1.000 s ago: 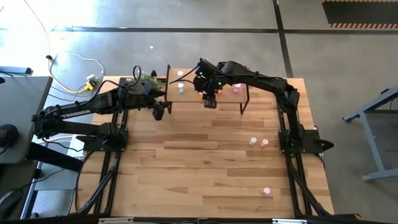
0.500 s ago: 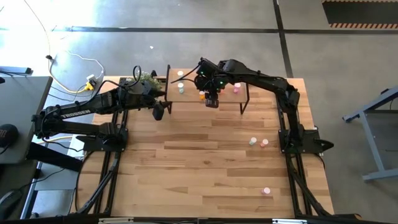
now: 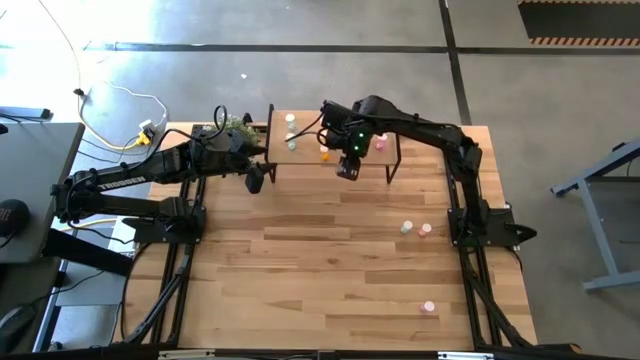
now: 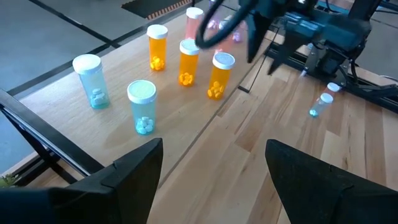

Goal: Pick and place medicine bottles onto shelf by color
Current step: Put the pink pill bottle on the shelf aligned with the other pink pill bottles

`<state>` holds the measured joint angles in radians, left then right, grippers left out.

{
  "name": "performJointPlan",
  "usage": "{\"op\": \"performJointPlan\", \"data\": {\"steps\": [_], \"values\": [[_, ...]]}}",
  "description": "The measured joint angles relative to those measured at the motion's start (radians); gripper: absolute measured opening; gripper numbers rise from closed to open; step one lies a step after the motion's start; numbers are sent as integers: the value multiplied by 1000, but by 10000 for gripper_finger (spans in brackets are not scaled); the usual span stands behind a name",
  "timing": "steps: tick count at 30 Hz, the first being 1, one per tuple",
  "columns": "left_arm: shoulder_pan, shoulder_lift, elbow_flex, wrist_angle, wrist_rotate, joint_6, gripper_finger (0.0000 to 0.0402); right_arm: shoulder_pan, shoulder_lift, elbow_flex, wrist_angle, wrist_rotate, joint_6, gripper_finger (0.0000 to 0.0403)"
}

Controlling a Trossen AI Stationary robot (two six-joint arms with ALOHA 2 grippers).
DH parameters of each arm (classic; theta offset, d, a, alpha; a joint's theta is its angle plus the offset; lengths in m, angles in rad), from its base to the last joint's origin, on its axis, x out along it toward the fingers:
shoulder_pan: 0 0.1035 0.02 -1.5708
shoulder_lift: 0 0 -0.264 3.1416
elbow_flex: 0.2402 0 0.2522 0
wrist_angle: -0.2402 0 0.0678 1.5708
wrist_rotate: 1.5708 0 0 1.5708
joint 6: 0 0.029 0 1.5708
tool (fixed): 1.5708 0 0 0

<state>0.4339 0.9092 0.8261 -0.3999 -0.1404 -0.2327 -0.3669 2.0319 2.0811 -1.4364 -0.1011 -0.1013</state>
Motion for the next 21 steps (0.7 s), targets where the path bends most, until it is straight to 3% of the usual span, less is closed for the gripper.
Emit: {"op": "performJointPlan", "data": {"steps": [11, 16, 21], "values": [[-1, 0, 0, 2, 32, 53, 275, 125, -100, 0, -14, -23, 170, 158], [-6, 0, 0, 9, 82, 53, 275, 202, -158, -22, -9, 125, 283, 158], [-24, 0, 0, 9, 107, 70, 275, 277, -271, -196, 42, 203, 426, 158]]}}
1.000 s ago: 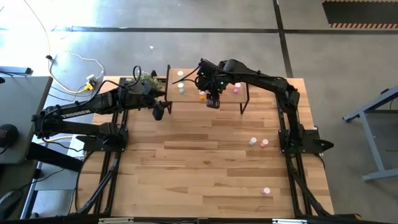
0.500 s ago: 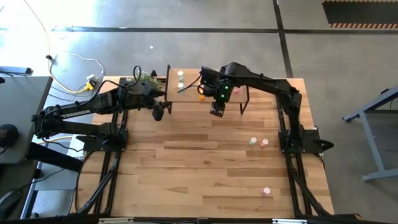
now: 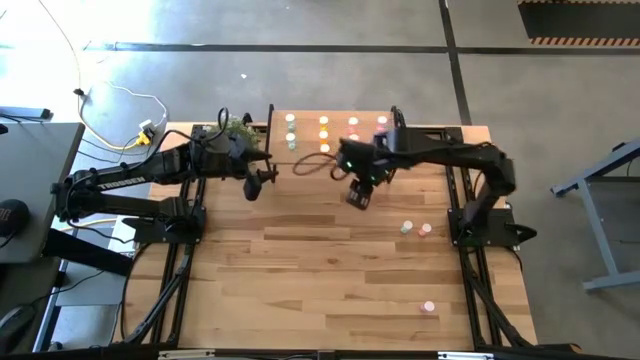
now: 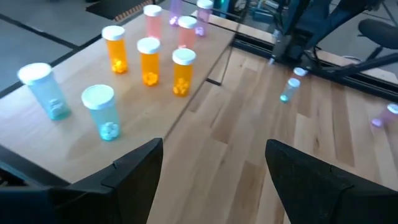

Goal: Pick and place medicine bottles onto shelf by color
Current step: Put the pink pill bottle on the shelf aligned with the other pink pill bottles

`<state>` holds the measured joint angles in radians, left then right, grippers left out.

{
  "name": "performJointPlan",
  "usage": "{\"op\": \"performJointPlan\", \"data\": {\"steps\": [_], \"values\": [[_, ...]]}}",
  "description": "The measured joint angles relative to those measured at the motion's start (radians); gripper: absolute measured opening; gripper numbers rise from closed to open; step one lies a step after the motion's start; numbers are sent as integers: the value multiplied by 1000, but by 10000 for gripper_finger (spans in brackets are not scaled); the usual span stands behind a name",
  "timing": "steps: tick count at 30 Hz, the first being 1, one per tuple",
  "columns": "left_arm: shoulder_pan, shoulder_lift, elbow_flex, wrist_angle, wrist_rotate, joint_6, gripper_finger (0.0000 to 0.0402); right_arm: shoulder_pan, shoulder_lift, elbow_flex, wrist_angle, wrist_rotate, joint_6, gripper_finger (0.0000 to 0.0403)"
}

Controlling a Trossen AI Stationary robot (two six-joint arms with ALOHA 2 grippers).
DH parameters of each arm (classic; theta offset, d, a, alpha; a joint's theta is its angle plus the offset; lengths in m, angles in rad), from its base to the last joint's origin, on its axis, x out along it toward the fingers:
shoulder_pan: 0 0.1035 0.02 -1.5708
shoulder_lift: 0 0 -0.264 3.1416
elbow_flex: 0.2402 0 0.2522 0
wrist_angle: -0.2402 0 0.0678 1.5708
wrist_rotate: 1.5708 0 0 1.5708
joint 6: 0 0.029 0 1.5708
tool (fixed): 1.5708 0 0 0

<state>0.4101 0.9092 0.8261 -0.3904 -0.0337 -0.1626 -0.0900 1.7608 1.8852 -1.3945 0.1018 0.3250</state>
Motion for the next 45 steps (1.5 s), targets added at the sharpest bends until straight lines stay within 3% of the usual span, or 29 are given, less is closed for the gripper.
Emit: {"op": "performJointPlan", "data": {"steps": [8, 20, 38, 45], "values": [[-15, 0, 0, 0, 0, 10, 275, 82, -289, -394, 214, 4, 330, 158], [-15, 0, 0, -1, -1, -25, 275, 276, -603, -712, 208, 92, 811, 158], [-15, 0, 0, -1, -4, -55, 275, 309, -754, -1032, 156, -86, 917, 174], [-14, 0, 0, -1, -4, -71, 275, 309, -774, -1126, 173, -92, 961, 194]]}}
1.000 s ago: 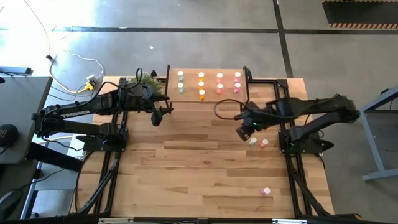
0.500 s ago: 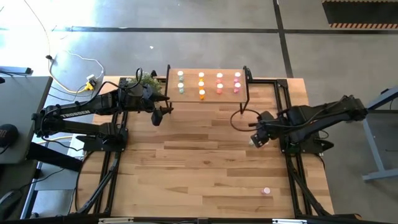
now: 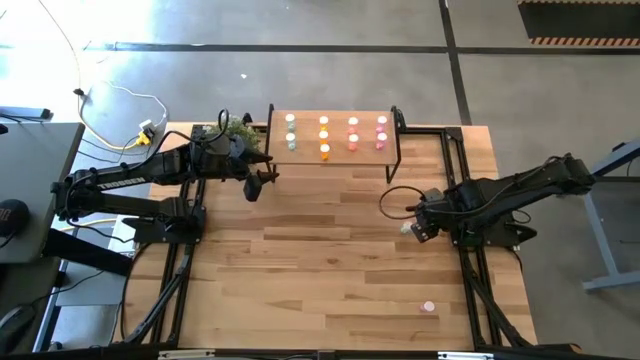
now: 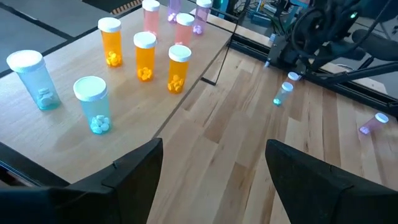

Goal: Pick and place medicine bottles onto shelf by color
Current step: Put the pink pill bottle on the shelf aligned with the other pink pill bottles

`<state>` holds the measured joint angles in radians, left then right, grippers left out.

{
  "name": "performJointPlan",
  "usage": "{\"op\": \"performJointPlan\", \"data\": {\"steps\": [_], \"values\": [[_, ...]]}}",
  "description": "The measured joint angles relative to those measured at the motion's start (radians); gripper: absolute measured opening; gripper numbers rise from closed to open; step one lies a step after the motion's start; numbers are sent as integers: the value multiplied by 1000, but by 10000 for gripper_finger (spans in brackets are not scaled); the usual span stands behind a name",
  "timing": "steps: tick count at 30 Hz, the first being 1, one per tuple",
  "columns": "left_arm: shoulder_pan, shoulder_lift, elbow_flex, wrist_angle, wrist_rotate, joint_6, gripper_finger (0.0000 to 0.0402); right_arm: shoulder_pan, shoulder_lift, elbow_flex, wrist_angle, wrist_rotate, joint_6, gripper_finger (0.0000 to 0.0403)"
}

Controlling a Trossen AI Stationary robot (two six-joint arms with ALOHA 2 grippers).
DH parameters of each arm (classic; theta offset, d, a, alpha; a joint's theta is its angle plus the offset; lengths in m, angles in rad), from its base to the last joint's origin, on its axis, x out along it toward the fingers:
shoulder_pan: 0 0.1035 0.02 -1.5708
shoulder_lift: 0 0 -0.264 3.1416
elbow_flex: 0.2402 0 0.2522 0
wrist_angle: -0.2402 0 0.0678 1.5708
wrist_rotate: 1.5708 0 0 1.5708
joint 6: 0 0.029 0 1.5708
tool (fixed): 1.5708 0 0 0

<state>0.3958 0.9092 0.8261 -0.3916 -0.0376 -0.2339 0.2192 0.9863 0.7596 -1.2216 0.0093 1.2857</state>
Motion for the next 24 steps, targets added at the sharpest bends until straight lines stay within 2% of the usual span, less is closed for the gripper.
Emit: {"op": "performJointPlan", "data": {"steps": [5, 9, 24], "values": [[0, 0, 0, 0, 0, -2, 275, 0, 0, -56, 52, -2, 17, 195], [0, 0, 0, 0, 0, -2, 275, -4, 0, -73, 78, 36, 31, 195], [0, 0, 0, 0, 0, 1, 275, -5, 8, -75, 78, 65, 83, 195]]}}
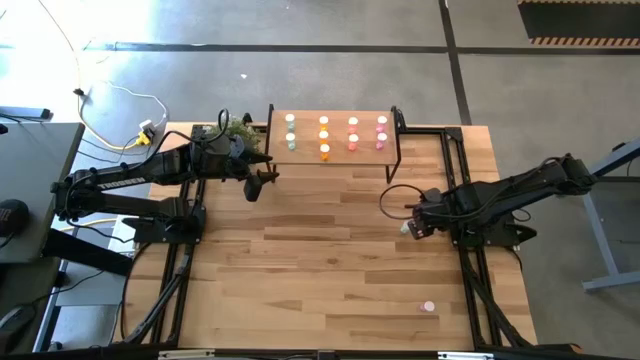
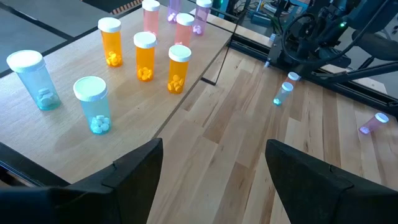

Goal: Pick and place medicine bottles onto shelf by color
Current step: Put the pink pill bottle on the shelf aligned with the other pink pill bottles

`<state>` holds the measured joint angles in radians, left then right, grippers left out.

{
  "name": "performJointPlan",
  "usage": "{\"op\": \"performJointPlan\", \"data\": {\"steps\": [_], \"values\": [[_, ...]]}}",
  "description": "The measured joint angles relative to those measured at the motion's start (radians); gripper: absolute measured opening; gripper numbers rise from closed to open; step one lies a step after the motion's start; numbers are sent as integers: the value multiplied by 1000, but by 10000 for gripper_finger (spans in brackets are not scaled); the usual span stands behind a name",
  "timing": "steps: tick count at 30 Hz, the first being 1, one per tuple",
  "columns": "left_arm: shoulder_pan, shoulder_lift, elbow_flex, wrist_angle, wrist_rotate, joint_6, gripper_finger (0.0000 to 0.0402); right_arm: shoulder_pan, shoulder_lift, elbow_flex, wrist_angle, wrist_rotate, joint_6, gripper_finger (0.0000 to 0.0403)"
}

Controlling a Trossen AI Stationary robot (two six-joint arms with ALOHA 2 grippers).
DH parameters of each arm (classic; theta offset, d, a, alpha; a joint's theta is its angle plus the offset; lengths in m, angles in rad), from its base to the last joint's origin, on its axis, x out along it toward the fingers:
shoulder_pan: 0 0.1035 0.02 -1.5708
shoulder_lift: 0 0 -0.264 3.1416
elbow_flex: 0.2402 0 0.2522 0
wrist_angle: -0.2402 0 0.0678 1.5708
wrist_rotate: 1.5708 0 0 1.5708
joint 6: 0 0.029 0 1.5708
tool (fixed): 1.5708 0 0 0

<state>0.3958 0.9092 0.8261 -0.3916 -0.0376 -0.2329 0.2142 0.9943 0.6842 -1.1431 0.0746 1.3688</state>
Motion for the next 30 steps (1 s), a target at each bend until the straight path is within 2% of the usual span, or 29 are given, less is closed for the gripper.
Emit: {"op": "performJointPlan", "data": {"steps": [4, 9, 12, 22, 30], "values": [[0, 0, 0, 0, 0, 0, 275, 0, 0, 0, 0, -16, -160, 195], [0, 0, 0, 0, 0, 0, 275, 0, -3, 0, -1, -131, -473, 195], [0, 0, 0, 0, 0, 0, 275, 0, -3, 0, -2, -130, -575, 195], [0, 0, 0, 0, 0, 0, 275, 0, -3, 0, -20, -59, -680, 195], [0, 0, 0, 0, 0, 0, 275, 0, -2, -30, 15, -83, -714, 195]]}}
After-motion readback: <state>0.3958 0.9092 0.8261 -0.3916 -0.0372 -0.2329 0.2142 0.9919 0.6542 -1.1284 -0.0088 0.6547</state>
